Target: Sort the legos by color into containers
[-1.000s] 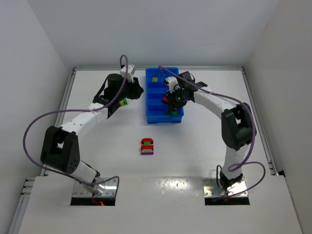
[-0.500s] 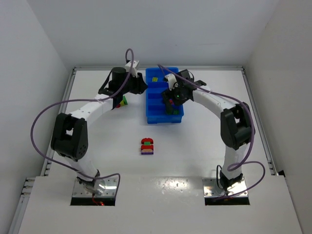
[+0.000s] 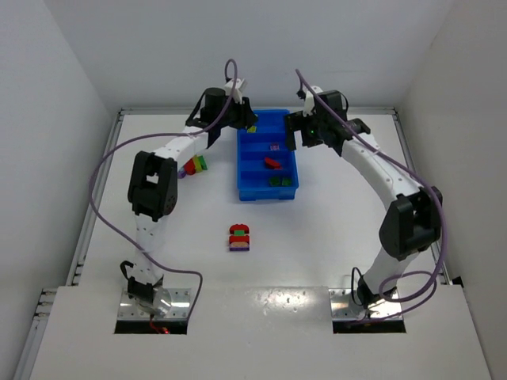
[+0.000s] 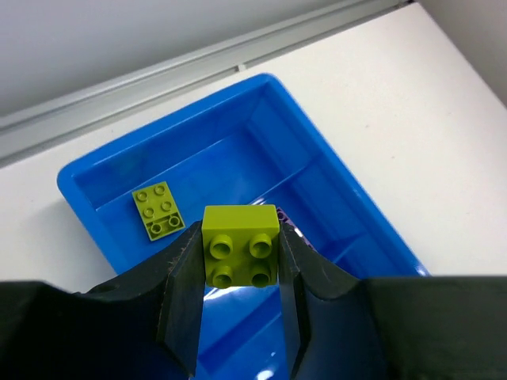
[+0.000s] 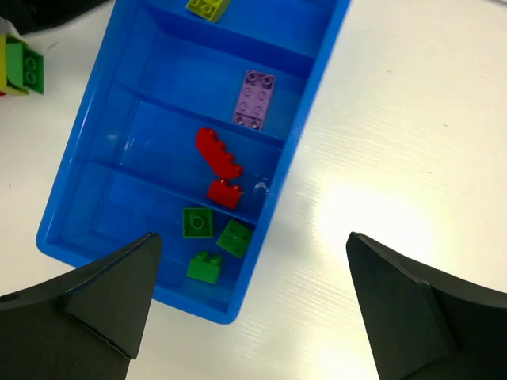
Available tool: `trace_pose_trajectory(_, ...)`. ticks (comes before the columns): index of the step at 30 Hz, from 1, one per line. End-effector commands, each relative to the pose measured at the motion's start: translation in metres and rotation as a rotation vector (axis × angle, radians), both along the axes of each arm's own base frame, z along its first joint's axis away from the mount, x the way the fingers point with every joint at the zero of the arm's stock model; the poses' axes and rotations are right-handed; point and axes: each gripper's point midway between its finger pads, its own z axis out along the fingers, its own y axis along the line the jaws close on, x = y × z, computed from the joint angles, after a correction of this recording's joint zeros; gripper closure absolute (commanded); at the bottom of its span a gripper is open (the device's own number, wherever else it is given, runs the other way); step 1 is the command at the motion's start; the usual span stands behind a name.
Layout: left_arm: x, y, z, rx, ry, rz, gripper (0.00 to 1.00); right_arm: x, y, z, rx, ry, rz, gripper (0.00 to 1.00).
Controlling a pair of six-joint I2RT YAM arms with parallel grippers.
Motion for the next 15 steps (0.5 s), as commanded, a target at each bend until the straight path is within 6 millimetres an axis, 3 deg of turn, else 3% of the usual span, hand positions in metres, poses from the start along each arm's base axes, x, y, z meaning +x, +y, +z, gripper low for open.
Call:
trace_pose_trajectory(1, 0.014, -0.004, 0.005, -0.018, -0.032, 0.012, 1.00, 0.001, -0.018, 0.010, 0.002, -0.026, -0.080, 0.00)
trace_pose_trajectory(2, 0.017, -0.004, 0.005, -0.013, -0.050, 0.009, 1.00, -0.001, -0.019, 0.009, -0.002, -0.016, -0.080, 0.00)
trace_pose_trajectory(3, 0.021, -0.005, -0.008, 0.000, -0.039, 0.007, 0.99, 0.000, -0.024, 0.009, -0.006, -0.018, -0.076, 0.00)
trace_pose_trajectory(11, 0.058, -0.012, -0.026, -0.046, -0.010, 0.071, 0.99, -0.002, -0.032, 0.007, -0.008, 0.005, -0.053, 0.00)
trace_pose_trajectory(14, 0.067, -0.016, -0.023, -0.060, -0.022, 0.073, 0.99, -0.003, -0.032, 0.009, -0.016, 0.004, -0.046, 0.01)
trace_pose_trajectory(15, 0.069, -0.017, -0.031, -0.057, -0.015, 0.073, 0.99, -0.001, -0.032, 0.014, -0.013, -0.007, -0.046, 0.01)
